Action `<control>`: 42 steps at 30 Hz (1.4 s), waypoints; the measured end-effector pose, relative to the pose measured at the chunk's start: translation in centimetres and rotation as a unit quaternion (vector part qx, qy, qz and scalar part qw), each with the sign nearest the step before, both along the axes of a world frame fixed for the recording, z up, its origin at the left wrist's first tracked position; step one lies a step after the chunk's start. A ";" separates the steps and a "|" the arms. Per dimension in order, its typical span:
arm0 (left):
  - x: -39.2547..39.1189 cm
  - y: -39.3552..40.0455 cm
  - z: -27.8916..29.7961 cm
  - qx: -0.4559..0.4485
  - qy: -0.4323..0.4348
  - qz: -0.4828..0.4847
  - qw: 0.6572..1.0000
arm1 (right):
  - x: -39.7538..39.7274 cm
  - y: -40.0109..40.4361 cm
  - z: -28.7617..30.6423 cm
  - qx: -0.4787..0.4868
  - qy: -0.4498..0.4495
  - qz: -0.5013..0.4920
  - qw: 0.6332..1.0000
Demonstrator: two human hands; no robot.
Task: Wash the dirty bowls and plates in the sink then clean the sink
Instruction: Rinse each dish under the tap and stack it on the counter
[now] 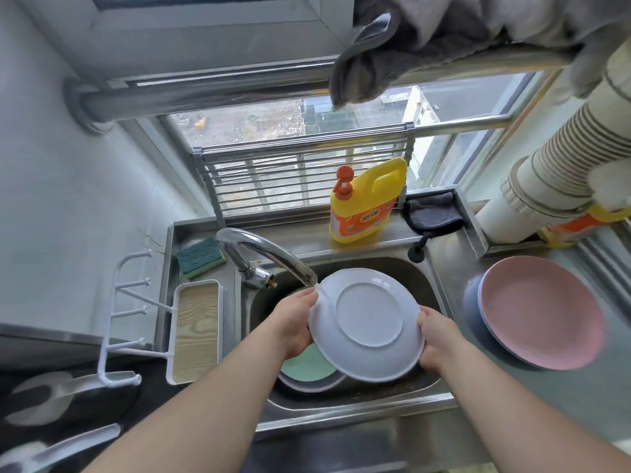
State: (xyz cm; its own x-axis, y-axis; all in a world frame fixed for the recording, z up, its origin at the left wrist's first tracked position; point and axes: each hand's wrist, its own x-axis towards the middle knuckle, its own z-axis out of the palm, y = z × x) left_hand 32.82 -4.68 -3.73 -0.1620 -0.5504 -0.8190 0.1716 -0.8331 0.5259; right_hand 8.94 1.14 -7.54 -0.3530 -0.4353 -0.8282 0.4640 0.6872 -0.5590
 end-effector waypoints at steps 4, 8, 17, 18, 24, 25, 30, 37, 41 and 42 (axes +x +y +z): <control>2.0 0.3 -1.1 0.021 -0.056 0.007 0.998 | 2.5 -1.0 -0.3 -0.029 0.006 -0.002 1.000; 4.1 1.0 -2.4 0.076 -0.090 0.037 0.992 | 6.0 -2.3 -0.2 -0.035 -0.020 0.004 0.999; 6.4 2.2 -4.0 0.181 -0.115 -0.009 0.977 | 9.3 -5.9 1.7 0.001 -0.037 0.108 0.993; 6.4 2.2 -4.0 0.190 -0.117 -0.004 0.975 | 9.2 -6.1 2.0 -0.006 -0.046 0.101 0.994; 6.6 2.2 -4.7 0.239 -0.089 0.026 0.967 | 10.1 -7.0 4.1 -0.058 -0.099 0.086 0.990; 6.8 2.4 -4.9 0.246 -0.074 0.028 0.966 | 10.7 -7.2 4.5 -0.069 -0.100 0.107 0.987; 7.8 3.9 -5.9 0.223 -0.084 -0.010 0.971 | 13.5 -7.3 5.7 -0.093 -0.037 0.238 0.966; 7.0 4.2 -4.8 0.145 -0.036 0.027 0.988 | 7.5 -2.9 5.0 -0.138 0.114 0.376 0.909; 4.9 3.0 -3.2 0.064 -0.020 0.021 0.998 | 2.9 -1.2 4.1 -0.118 0.123 0.366 0.915; 4.3 2.8 -3.0 0.050 -0.009 0.005 0.999 | 2.3 -0.9 4.5 -0.112 0.124 0.352 0.921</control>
State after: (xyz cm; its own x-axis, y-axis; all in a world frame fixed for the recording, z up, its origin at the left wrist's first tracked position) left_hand 37.15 -1.93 -6.72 -0.1413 -0.4666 -0.8731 0.1716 -0.8801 0.4426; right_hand 11.25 0.25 -3.07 -0.0853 -0.7785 -0.6218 -0.2136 0.6239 -0.7518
